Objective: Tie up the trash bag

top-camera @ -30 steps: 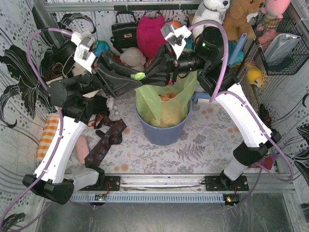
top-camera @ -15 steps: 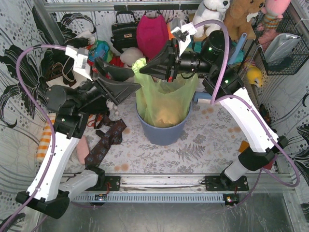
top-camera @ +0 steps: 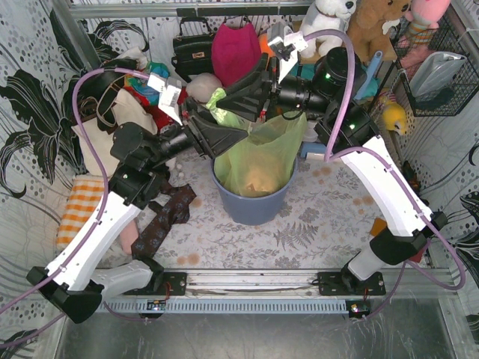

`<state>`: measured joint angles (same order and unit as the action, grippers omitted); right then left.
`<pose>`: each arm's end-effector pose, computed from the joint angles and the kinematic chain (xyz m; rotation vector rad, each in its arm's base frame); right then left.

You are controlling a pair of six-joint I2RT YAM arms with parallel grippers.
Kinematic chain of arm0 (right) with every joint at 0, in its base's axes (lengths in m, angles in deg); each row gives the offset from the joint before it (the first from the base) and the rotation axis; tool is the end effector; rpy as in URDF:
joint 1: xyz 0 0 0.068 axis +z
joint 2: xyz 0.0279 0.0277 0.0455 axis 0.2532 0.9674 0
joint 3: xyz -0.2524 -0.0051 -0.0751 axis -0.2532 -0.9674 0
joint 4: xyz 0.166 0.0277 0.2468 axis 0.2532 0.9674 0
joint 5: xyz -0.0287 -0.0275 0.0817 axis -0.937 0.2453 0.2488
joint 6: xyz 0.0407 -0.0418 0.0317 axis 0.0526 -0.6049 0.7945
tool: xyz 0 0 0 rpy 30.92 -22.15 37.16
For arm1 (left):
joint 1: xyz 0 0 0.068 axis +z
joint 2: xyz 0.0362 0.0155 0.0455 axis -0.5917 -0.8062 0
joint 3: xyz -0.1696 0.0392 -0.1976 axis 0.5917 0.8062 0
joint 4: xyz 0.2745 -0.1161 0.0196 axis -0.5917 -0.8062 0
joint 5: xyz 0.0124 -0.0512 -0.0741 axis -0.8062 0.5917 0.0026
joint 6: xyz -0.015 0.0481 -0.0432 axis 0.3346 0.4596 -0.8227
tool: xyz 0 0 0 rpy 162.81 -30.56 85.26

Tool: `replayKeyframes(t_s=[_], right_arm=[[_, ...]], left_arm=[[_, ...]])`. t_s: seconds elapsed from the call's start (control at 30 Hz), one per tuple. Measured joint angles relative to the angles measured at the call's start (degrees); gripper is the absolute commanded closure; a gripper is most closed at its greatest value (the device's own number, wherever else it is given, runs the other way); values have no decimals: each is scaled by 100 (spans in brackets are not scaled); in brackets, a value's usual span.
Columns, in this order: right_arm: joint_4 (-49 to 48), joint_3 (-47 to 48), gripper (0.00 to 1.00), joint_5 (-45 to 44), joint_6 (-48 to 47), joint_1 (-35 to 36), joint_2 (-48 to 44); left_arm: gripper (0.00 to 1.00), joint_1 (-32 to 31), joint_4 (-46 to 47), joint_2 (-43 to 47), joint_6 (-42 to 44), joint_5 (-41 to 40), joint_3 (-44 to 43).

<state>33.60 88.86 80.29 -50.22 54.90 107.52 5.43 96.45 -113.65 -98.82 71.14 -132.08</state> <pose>0.2414 0.2532 0.5963 -1.0099 0.9617 1.2338 0.2224 -0.1692 0.4982 0.5663 1.2242 -1.3574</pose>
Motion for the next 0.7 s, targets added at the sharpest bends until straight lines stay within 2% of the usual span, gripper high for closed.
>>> replayKeyframes(t_s=[0.13, 0.23, 0.37, 0.47, 0.57, 0.7], right_arm=[[249, 0, 39, -385, -240, 0, -105], [649, 35, 29, -955, -479, 0, -286], [1495, 601, 25, -2155, -772, 4, -361], [2267, 1436, 24, -3104, -876, -201, -203], [2863, 2000, 21, -3523, -811, -841, -28], [3512, 1967, 23, -3659, -675, -1449, 164]], left_arm=[[83, -28, -168, 46, 195, -249, -26], [100, -28, -227, 101, 302, -437, -26], [100, -28, -280, 120, 354, -549, -26], [100, -28, -310, 120, 356, -592, -24], [100, -28, -317, 116, 356, -599, -26], [100, -28, -348, 87, 365, -638, -26]])
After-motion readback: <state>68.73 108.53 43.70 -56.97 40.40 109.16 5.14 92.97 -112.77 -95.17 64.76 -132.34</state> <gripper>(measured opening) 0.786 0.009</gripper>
